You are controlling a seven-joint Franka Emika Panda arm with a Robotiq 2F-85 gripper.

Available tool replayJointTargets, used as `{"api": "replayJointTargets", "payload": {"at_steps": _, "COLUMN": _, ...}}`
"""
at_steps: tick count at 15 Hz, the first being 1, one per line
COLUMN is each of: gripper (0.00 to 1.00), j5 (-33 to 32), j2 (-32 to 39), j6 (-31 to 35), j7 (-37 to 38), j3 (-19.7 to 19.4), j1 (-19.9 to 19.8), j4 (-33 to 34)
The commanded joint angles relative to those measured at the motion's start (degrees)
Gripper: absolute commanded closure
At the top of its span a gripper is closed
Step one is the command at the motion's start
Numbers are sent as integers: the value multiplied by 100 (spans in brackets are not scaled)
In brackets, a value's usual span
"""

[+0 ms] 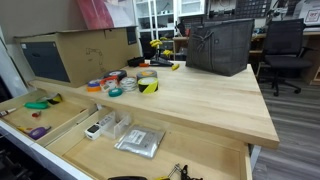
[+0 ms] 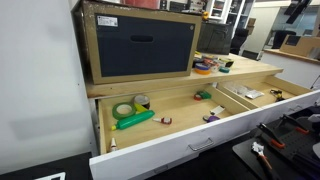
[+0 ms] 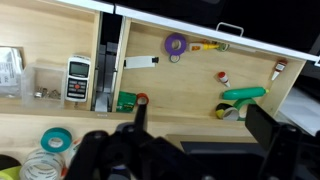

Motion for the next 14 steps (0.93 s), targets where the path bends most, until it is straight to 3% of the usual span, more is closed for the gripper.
{"api": "replayJointTargets", "payload": {"at_steps": 1, "gripper": 0, "j5": 59, "j2": 1117, "j6": 311, "j7": 62, "j3": 165, "j1": -60, "j4": 625}}
{"api": "replayJointTargets", "payload": {"at_steps": 8, "gripper": 0, "j5": 436, "j2": 2739, "j6": 509, "j7": 416, "j3": 681, "j1": 76, "j4": 1512}}
{"api": "replayJointTargets", "payload": {"at_steps": 14, "gripper": 0, "j5": 150, "j2": 3318, "j6": 1019, "j7": 994, "j3": 1487, "j1": 225, "j4": 1575}}
